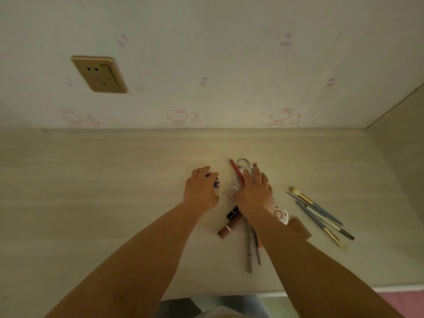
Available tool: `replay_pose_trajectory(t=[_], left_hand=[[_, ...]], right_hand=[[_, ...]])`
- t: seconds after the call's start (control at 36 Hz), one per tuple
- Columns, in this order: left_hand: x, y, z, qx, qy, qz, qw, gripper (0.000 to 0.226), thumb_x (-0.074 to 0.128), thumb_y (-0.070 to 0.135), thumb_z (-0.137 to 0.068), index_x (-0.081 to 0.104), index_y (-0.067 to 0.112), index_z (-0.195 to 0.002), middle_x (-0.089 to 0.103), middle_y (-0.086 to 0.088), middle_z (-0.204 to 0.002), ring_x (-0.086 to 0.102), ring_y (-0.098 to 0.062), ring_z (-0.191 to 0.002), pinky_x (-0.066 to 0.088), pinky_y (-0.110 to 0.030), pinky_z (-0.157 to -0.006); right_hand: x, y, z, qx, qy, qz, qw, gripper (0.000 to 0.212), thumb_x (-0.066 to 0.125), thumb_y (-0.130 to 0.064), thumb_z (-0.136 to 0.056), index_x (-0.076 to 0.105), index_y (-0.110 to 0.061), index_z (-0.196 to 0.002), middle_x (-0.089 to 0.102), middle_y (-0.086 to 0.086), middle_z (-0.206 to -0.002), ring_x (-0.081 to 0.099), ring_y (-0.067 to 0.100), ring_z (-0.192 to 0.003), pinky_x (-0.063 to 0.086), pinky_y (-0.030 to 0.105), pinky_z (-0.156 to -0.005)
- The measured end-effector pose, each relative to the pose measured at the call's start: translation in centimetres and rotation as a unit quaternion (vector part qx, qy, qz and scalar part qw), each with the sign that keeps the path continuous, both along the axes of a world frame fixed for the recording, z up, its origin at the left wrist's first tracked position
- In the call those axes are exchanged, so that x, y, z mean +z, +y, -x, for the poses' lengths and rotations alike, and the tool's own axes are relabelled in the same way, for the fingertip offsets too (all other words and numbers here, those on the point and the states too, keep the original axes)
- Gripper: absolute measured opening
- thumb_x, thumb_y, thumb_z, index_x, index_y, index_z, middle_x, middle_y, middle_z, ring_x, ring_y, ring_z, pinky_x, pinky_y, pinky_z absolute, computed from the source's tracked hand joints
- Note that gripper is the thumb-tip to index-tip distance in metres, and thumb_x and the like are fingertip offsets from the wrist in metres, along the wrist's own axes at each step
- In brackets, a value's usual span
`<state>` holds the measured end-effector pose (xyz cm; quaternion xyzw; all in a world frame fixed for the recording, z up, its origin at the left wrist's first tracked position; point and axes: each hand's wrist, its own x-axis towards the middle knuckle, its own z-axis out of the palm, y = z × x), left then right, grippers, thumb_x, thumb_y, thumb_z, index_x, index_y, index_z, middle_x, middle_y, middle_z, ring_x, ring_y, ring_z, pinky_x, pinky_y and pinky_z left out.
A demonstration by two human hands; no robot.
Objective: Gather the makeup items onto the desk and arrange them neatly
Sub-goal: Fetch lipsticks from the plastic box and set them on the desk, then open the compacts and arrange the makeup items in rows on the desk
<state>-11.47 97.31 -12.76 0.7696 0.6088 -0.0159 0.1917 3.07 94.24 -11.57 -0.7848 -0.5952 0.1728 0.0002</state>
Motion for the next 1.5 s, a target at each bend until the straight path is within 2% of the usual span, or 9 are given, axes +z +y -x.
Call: replay_pose_trajectory(t=[0.17, 0.36, 0.64, 0.86, 1.03, 1.14, 1.19, 1.31, 1.5], left_hand=[[-0.7, 0.9, 1.9, -0.083, 0.018, 0.012, 0.996, 0.068, 0.060, 0.030, -0.082, 0.028, 0.027, -0.141, 0.023, 0.001, -0.147, 0.023, -0.024, -0.132, 0.040, -0.033, -0.098], [-0.4, 1.5, 2.5, -0.126, 0.002, -0.003, 0.992, 0.062, 0.060, 0.028, -0.084, 0.032, 0.022, -0.139, 0.031, -0.003, -0.139, 0.030, -0.025, -0.126, 0.046, -0.032, -0.092], [-0.6, 1.7, 2.5, -0.112, 0.001, 0.020, 0.993, 0.079, 0.071, 0.037, -0.071, 0.033, 0.022, -0.138, 0.033, -0.004, -0.126, 0.033, -0.025, -0.114, 0.046, -0.031, -0.081], [-0.6, 0.8, 3.6, -0.022, -0.047, 0.040, 0.998, 0.075, 0.068, 0.047, -0.068, 0.040, 0.017, -0.131, 0.042, -0.008, -0.124, 0.039, -0.027, -0.110, 0.033, -0.032, -0.094], [0.2, 0.9, 7.3, 0.053, -0.144, 0.037, 0.987, 0.081, 0.075, 0.046, -0.066, 0.040, 0.019, -0.134, 0.041, -0.007, -0.128, 0.044, -0.028, -0.113, 0.038, -0.034, -0.097], [0.6, 0.8, 10.4, 0.085, -0.201, 0.012, 0.976, 0.082, 0.079, 0.046, -0.064, 0.042, 0.018, -0.132, 0.042, -0.006, -0.128, 0.046, -0.024, -0.115, 0.041, -0.036, -0.100], [0.8, 0.8, 11.8, 0.102, -0.237, 0.010, 0.966, 0.083, 0.080, 0.044, -0.063, 0.042, 0.018, -0.132, 0.043, -0.005, -0.128, 0.047, -0.021, -0.115, 0.043, -0.036, -0.099], [1.0, 0.8, 14.2, 0.119, -0.289, 0.006, 0.950, 0.082, 0.082, 0.041, -0.063, 0.043, 0.019, -0.132, 0.044, -0.002, -0.128, 0.050, -0.016, -0.112, 0.044, -0.029, -0.095], [1.1, 0.8, 17.4, 0.145, -0.369, 0.011, 0.918, 0.073, 0.081, 0.038, -0.066, 0.046, 0.024, -0.128, 0.047, 0.006, -0.123, 0.053, -0.007, -0.105, 0.043, -0.017, -0.086]], right_hand=[[-0.3, -0.2, 1.2, -0.082, 0.016, 0.006, 0.997, 0.049, 0.047, -0.030, -0.091, 0.034, -0.025, -0.138, -0.004, -0.006, -0.157, 0.008, 0.027, -0.142, 0.023, 0.044, -0.113], [-0.2, -0.1, 1.1, -0.171, 0.033, 0.011, 0.985, 0.046, 0.043, -0.020, -0.094, 0.035, -0.026, -0.139, 0.007, -0.001, -0.156, 0.012, 0.024, -0.141, 0.029, 0.043, -0.111], [-0.5, -0.9, 2.8, -0.121, 0.006, -0.033, 0.992, 0.043, 0.045, -0.027, -0.092, 0.039, -0.022, -0.134, 0.017, 0.002, -0.153, 0.012, 0.024, -0.142, 0.020, 0.040, -0.112], [-0.7, -0.8, 4.3, -0.078, 0.025, -0.122, 0.989, 0.035, 0.045, -0.020, -0.093, 0.052, -0.021, -0.127, 0.045, 0.002, -0.134, 0.034, 0.023, -0.125, 0.030, 0.034, -0.101], [-0.5, 0.2, 7.3, -0.098, 0.234, -0.174, 0.952, 0.024, 0.045, -0.013, -0.094, 0.060, -0.014, -0.111, 0.061, 0.006, -0.108, 0.056, 0.022, -0.097, 0.043, 0.028, -0.078], [0.0, 1.1, 9.8, -0.136, 0.348, -0.107, 0.921, 0.023, 0.044, -0.025, -0.095, 0.058, -0.020, -0.113, 0.065, -0.001, -0.093, 0.061, 0.015, -0.078, 0.051, 0.032, -0.070], [0.3, 1.6, 11.3, -0.161, 0.440, -0.043, 0.882, 0.026, 0.045, -0.029, -0.096, 0.057, -0.016, -0.115, 0.064, 0.000, -0.089, 0.062, 0.015, -0.073, 0.052, 0.034, -0.070], [0.8, 1.9, 14.0, -0.165, 0.559, 0.036, 0.812, 0.032, 0.038, -0.033, -0.099, 0.058, -0.012, -0.112, 0.062, 0.004, -0.090, 0.059, 0.017, -0.073, 0.050, 0.030, -0.065], [0.6, 2.4, 17.7, -0.191, 0.628, 0.075, 0.751, 0.026, 0.041, -0.039, -0.096, 0.061, -0.025, -0.089, 0.061, 0.001, -0.089, 0.062, 0.021, -0.078, 0.053, 0.033, -0.065]])
